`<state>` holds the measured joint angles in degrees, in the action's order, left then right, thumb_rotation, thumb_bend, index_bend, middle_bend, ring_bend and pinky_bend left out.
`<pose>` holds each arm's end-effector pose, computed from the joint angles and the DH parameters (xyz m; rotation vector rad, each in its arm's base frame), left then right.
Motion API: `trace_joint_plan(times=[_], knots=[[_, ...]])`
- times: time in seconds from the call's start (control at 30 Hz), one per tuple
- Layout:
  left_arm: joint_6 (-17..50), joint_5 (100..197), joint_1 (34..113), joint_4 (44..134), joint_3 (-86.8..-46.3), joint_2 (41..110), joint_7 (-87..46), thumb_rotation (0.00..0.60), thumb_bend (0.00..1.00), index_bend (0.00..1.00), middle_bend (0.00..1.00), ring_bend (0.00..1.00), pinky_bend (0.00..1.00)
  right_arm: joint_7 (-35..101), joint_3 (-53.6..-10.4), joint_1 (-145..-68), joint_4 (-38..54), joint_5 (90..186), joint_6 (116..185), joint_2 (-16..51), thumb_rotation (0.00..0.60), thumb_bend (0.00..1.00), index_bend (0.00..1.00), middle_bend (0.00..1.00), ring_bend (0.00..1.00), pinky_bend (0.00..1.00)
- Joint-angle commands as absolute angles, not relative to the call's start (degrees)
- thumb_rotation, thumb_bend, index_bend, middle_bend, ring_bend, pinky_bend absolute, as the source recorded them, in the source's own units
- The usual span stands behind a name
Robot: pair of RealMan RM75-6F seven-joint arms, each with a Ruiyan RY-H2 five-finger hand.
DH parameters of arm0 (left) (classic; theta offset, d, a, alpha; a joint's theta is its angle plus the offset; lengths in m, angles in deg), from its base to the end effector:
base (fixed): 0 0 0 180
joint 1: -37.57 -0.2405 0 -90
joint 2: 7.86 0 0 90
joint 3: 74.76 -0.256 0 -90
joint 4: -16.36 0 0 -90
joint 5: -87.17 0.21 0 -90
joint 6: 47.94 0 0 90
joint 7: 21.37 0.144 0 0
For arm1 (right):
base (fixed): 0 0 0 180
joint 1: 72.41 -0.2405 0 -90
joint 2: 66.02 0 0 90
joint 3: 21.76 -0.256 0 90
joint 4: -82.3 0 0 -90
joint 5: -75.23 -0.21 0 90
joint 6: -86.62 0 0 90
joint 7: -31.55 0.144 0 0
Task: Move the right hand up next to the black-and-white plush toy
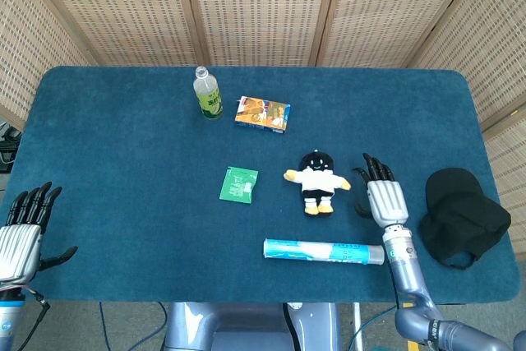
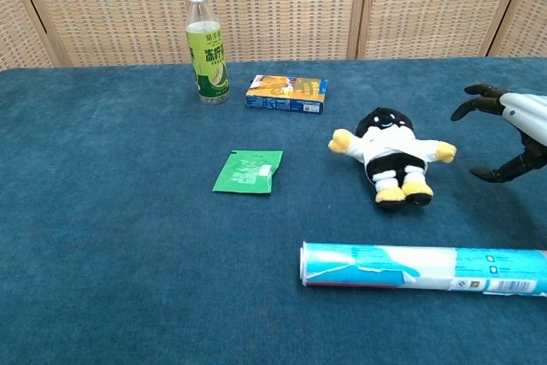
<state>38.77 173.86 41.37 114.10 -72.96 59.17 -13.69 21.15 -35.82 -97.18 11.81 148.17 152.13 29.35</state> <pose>-0.2886 0.1698 0.1362 -1.3857 -0.9130 -0.9134 -0.2528 -0.3151 0.0019 1.4722 -1.0026 0.9412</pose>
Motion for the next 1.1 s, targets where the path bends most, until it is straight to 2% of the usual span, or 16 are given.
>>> trace_joint_plan(times=[0.03,0.57,1.1], knots=[[38.64,173.69,41.4,114.06,-72.91,59.14,-13.78,0.6,0.03,0.0,0.0,0.0,0.0,21.44,-36.02,-97.82,13.08,147.48,151.81,30.4,0.6,0.45,0.28,0.06,0.0,0.19],[38.18,173.28,41.56,114.13,-72.89,59.11,-13.84,0.6,0.03,0.0,0.0,0.0,0.0,23.44,-36.78,-99.81,17.73,146.28,152.07,34.4,0.6,0.45,0.35,0.12,0.01,0.21],[37.71,172.9,41.76,113.92,-72.87,59.32,-13.7,0.6,0.03,0.0,0.0,0.0,0.0,24.82,-37.95,-101.36,21.02,145.31,152.1,36.6,0.6,0.46,0.36,0.13,0.03,0.23]])
